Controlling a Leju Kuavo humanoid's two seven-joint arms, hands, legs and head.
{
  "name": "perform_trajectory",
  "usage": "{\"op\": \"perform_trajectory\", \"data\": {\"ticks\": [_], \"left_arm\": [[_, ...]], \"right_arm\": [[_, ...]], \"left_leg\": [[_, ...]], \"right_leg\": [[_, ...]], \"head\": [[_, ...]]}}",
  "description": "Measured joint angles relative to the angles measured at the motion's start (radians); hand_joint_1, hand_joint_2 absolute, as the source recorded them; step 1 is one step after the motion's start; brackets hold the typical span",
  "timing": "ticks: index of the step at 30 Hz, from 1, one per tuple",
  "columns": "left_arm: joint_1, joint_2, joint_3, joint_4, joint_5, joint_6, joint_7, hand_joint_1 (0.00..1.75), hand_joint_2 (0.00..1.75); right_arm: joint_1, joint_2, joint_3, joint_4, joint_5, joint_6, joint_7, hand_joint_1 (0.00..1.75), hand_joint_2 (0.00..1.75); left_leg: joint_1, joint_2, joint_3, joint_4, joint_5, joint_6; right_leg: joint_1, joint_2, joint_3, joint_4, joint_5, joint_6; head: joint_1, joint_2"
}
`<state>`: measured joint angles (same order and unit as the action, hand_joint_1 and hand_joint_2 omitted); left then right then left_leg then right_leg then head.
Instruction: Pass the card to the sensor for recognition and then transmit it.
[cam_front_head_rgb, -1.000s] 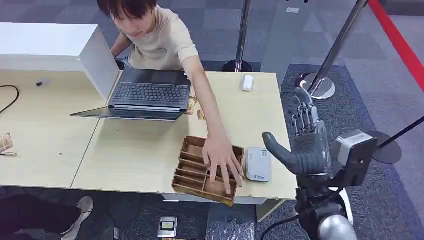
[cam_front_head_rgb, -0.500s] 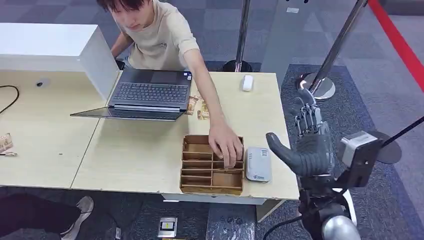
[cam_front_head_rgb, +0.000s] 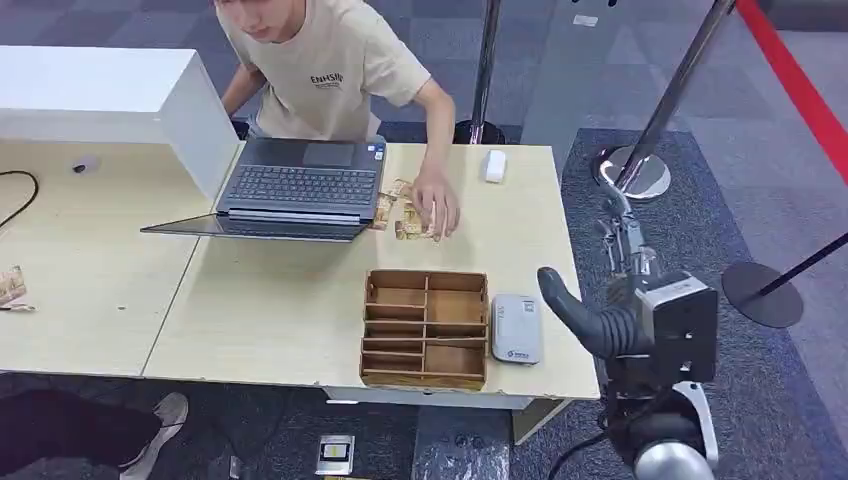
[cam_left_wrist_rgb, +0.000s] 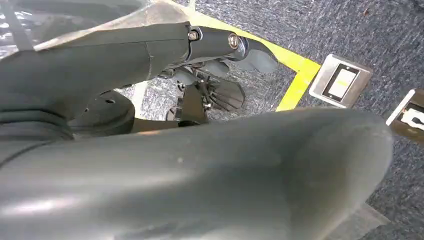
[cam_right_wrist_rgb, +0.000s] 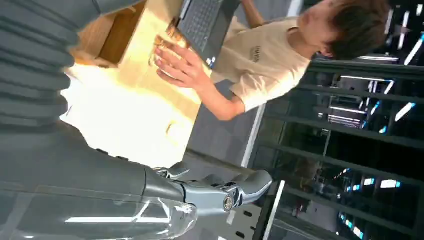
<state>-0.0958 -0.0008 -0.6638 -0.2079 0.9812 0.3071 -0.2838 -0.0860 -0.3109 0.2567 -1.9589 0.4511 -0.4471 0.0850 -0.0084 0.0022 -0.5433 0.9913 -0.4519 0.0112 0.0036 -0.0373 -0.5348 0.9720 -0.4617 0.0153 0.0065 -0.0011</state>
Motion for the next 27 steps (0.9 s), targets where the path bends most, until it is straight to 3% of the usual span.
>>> {"op": "perform_trajectory", "data": {"ticks": [2, 3, 7, 11, 17, 27], "left_arm": [[0.000, 0.000, -0.001, 0.000, -0.005, -0.003, 0.004, 0.00, 0.00], [0.000, 0.000, -0.001, 0.000, -0.010, -0.006, 0.006, 0.00, 0.00], [-0.002, 0.001, -0.004, 0.000, -0.021, -0.007, 0.016, 0.00, 0.00], [-0.002, 0.003, -0.005, 0.000, -0.022, -0.008, 0.021, 0.00, 0.00], [-0.005, 0.002, -0.008, 0.000, -0.022, -0.008, 0.022, 0.00, 0.00], [-0.014, -0.003, -0.013, 0.000, -0.021, -0.017, 0.022, 0.00, 0.00]], "right_arm": [[0.000, -0.006, 0.005, 0.005, 0.115, 0.010, 0.035, 0.00, 0.00], [0.000, -0.010, 0.009, 0.008, 0.216, 0.013, 0.061, 0.00, 1.75], [0.002, -0.035, 0.044, 0.022, 0.614, 0.018, 0.139, 0.00, 1.75], [0.016, -0.067, 0.084, 0.035, 0.844, 0.007, 0.184, 0.00, 1.75], [0.025, -0.092, 0.145, 0.061, 0.917, -0.040, 0.193, 0.00, 1.75], [0.013, -0.093, 0.295, 0.155, 0.781, -0.031, 0.191, 0.00, 1.75]], "left_leg": [[0.000, 0.000, 0.000, 0.000, 0.000, 0.000], [0.000, 0.000, 0.000, 0.000, 0.000, 0.000], [0.000, 0.000, 0.000, 0.000, 0.000, 0.000], [0.000, 0.000, 0.000, 0.000, 0.000, 0.000], [0.000, 0.000, 0.000, 0.000, 0.000, 0.000], [0.000, 0.000, 0.000, 0.000, 0.000, 0.000]], "right_leg": [[0.000, 0.000, 0.000, 0.000, 0.000, 0.000], [0.000, 0.000, 0.000, 0.000, 0.000, 0.000], [0.000, 0.000, 0.000, 0.000, 0.000, 0.000], [0.000, 0.000, 0.000, 0.000, 0.000, 0.000], [0.000, 0.000, 0.000, 0.000, 0.000, 0.000], [0.000, 0.000, 0.000, 0.000, 0.000, 0.000]], "head": [[0.000, 0.000], [0.000, 0.000], [0.000, 0.000], [0.000, 0.000], [0.000, 0.000], [0.000, 0.000]]}}
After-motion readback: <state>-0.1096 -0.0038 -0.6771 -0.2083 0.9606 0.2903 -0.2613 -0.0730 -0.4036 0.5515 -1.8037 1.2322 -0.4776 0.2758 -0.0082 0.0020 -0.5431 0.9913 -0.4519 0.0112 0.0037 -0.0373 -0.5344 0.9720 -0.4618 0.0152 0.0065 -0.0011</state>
